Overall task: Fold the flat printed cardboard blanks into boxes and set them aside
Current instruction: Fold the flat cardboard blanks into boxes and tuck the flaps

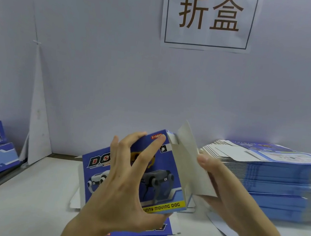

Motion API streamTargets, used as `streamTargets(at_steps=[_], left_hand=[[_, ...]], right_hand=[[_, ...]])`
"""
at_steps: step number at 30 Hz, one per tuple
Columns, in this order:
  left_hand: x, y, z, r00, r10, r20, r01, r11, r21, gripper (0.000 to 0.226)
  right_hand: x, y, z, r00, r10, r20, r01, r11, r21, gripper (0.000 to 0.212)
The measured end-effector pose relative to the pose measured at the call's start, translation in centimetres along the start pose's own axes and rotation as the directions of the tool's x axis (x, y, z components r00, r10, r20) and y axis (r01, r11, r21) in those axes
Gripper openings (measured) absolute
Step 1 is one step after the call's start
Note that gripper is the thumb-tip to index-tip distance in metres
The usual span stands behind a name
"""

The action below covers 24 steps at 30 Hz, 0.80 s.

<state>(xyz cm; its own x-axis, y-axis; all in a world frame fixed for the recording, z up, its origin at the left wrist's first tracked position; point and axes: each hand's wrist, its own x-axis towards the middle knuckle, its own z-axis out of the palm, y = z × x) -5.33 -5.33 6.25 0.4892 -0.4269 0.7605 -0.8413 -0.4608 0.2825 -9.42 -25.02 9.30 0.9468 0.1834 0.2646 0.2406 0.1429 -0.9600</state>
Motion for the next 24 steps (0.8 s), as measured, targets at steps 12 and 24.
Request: streamTargets(at_steps=[12, 24], left_hand=[[0.2, -0.9, 0.0, 0.989, 0.13, 0.064, -0.143, 0.949, 0.28, 0.107], [1.0, -0.4, -0.2, 0.986, 0.157, -0.047, -0.134, 0.938, 0.321, 0.072]], right_hand=[[0.3, 0.2, -1.8, 0.98, -0.078, -0.181, 0.067, 0.996, -0.067, 0.019], [1.0, 1.5, 2.4, 0.92, -0.36, -0.157, 0.276, 0.877, -0.395, 0.037]])
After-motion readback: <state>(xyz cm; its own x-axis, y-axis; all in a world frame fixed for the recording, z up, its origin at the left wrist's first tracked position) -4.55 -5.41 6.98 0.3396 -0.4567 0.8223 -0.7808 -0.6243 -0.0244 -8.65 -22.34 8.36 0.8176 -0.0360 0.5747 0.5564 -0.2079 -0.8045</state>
